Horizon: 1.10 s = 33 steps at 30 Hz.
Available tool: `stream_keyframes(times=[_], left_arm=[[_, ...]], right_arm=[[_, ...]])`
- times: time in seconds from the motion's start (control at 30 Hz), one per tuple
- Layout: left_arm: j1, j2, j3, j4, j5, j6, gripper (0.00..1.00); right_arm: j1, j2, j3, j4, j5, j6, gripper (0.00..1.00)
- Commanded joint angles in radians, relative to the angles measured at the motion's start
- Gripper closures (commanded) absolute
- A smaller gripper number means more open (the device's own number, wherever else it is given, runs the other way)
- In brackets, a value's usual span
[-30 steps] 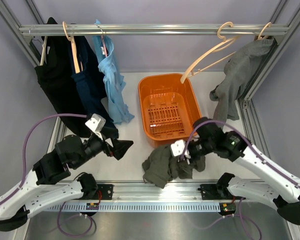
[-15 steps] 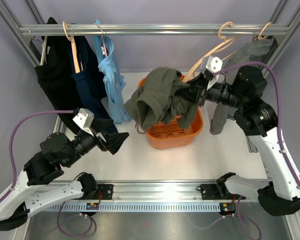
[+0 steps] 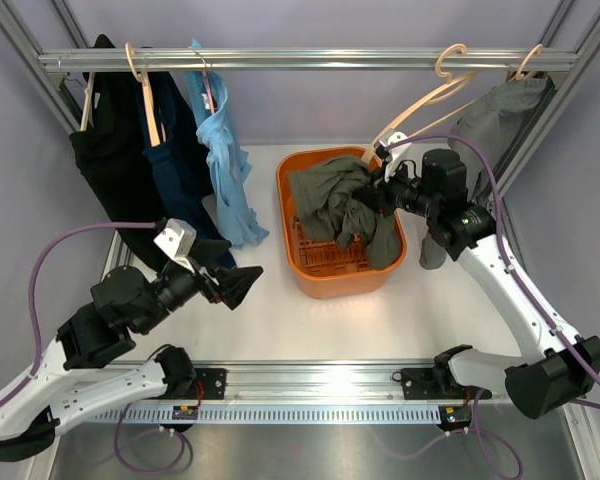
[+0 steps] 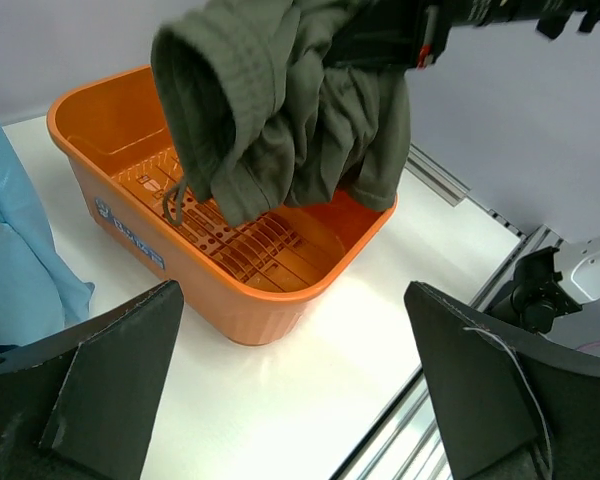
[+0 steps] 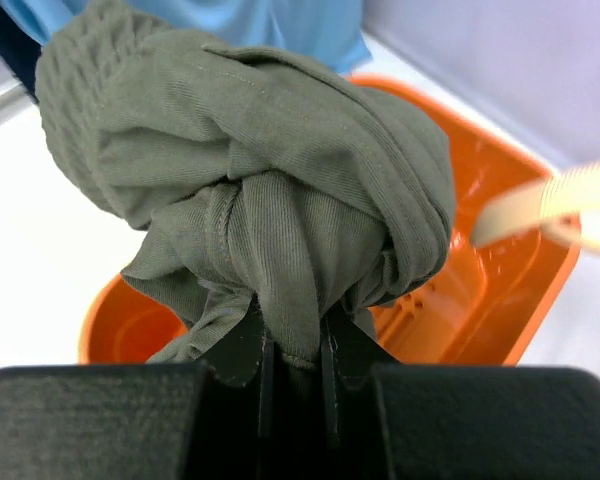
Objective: Remove the shorts from the hanger
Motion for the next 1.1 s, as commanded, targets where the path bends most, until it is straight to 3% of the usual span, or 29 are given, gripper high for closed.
stream_keyframes(times=[0.0, 0.23, 0.5, 0.6, 0.63, 0.73, 0.87, 1.07], left_arm=[[-0.003, 0.016, -0.001, 0.069, -0.009, 0.008, 0.01], [-0.003, 0.048, -0.012, 0.104, 0.011, 0.014, 0.01], [-0.003, 0.064, -0.027, 0.129, 0.021, 0.005, 0.01], [-0.003, 0.062, -0.033, 0.135, 0.023, 0.0, 0.01], [-0.003, 0.062, -0.036, 0.135, 0.024, -0.001, 0.01], [-0.003, 0.07, -0.035, 0.135, 0.024, -0.01, 0.01], [-0.003, 0.076, -0.047, 0.164, 0.026, -0.02, 0.01], [-0.003, 0.114, -0.047, 0.195, 0.049, -0.015, 0.01]], right_arm=[[0.0, -0.044, -0.056, 0.173, 0.068, -0.002, 1.0], [0.0, -0.038, -0.157, 0.24, 0.094, -0.007, 1.0], [0.0, -0.033, -0.21, 0.257, 0.079, -0.018, 0.89], [0.0, -0.034, -0.217, 0.242, 0.061, -0.033, 0.68], [0.0, -0.037, -0.216, 0.219, 0.053, -0.041, 0.44], [-0.002, -0.057, -0.199, 0.13, 0.032, -0.07, 0.09], [-0.011, -0.105, -0.175, 0.018, -0.039, -0.09, 0.01], [-0.028, -0.166, -0.127, -0.1, -0.143, -0.059, 0.0]])
